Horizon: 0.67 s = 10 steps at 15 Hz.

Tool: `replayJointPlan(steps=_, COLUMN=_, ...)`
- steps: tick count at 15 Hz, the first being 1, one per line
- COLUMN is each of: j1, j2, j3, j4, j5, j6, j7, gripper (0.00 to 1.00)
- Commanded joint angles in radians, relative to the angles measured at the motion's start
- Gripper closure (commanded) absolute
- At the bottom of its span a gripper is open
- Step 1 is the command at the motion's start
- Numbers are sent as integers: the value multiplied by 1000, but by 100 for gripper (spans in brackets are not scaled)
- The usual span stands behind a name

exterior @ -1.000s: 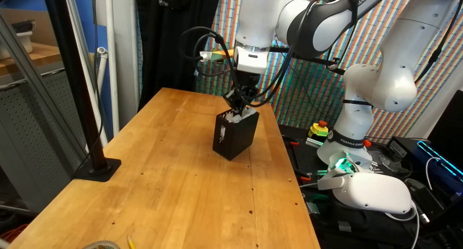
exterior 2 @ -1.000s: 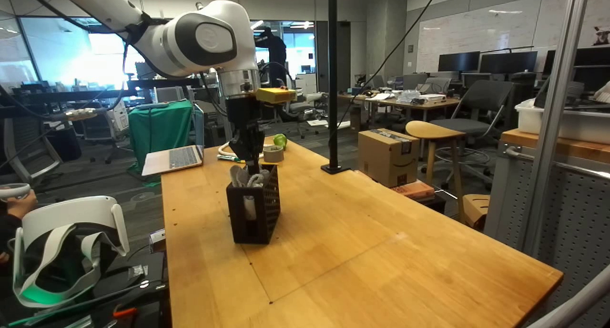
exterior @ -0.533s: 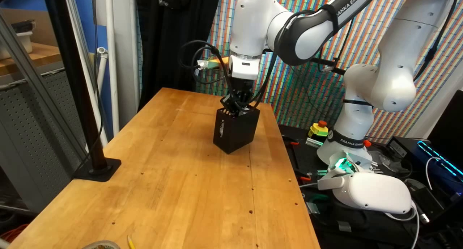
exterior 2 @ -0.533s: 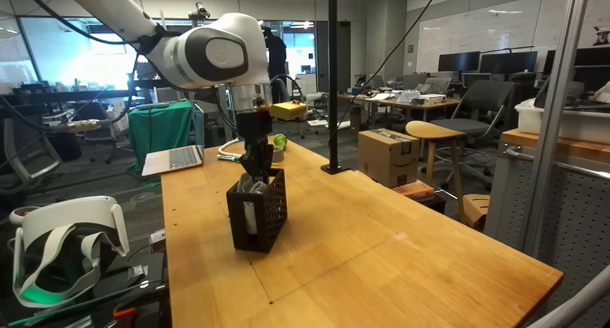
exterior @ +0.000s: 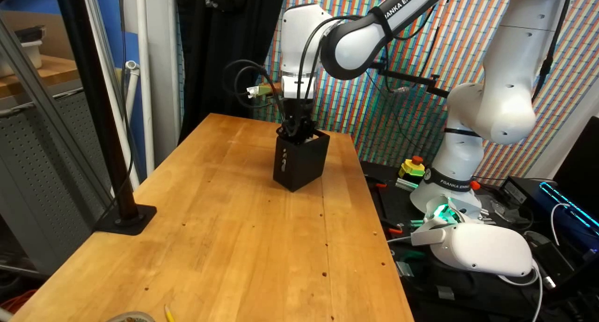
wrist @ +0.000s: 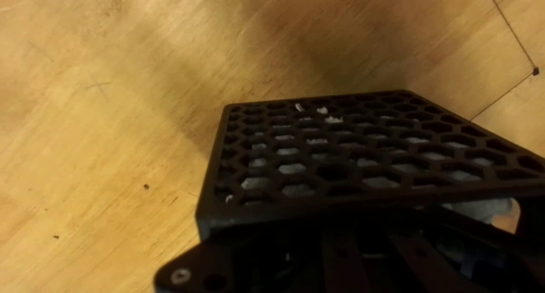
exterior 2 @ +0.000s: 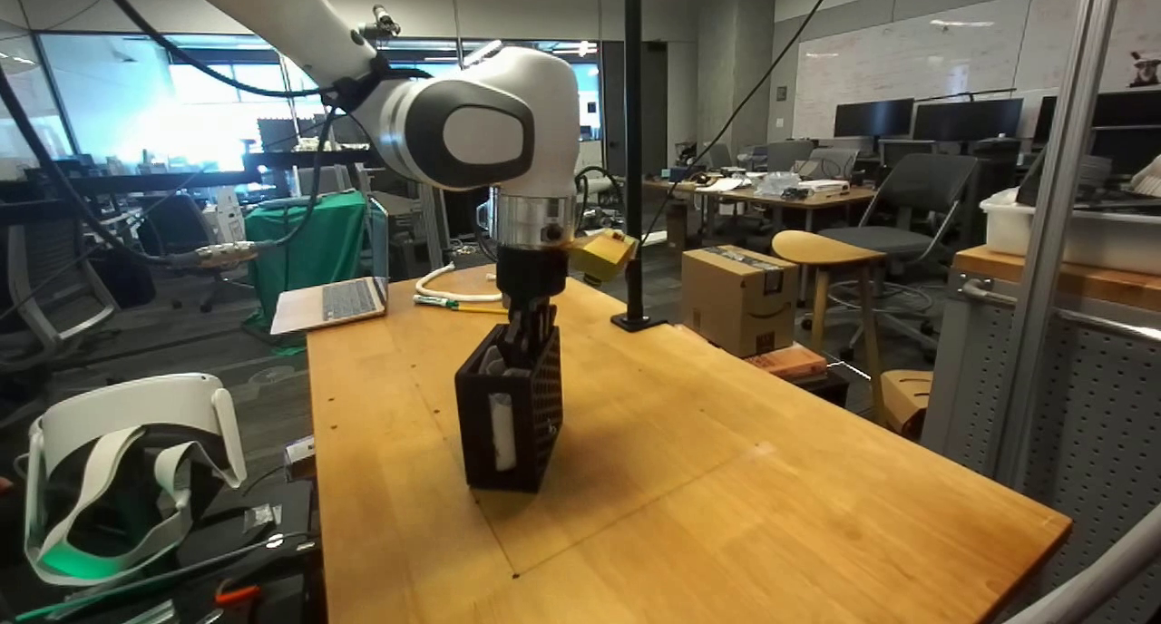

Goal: Pick up the cloth from the table and put it in the box

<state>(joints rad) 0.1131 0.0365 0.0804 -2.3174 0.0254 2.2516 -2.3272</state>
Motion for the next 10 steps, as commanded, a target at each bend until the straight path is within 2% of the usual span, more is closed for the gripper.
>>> replayJointPlan(steps=1, j1=-31, j2=47, j3=1, j4=59, j5=64, j6=-41, j7=-79, gripper=95)
replayJointPlan(steps=4, j1=-35, j2=-2, j3=7, j4=35, j5=74, j6=-33, j7=-71, gripper=95)
replayJointPlan(steps=10, j1=-7, j2=-172, j3=25, j4=-70, j5=6, j6=42, j7=10, gripper=95)
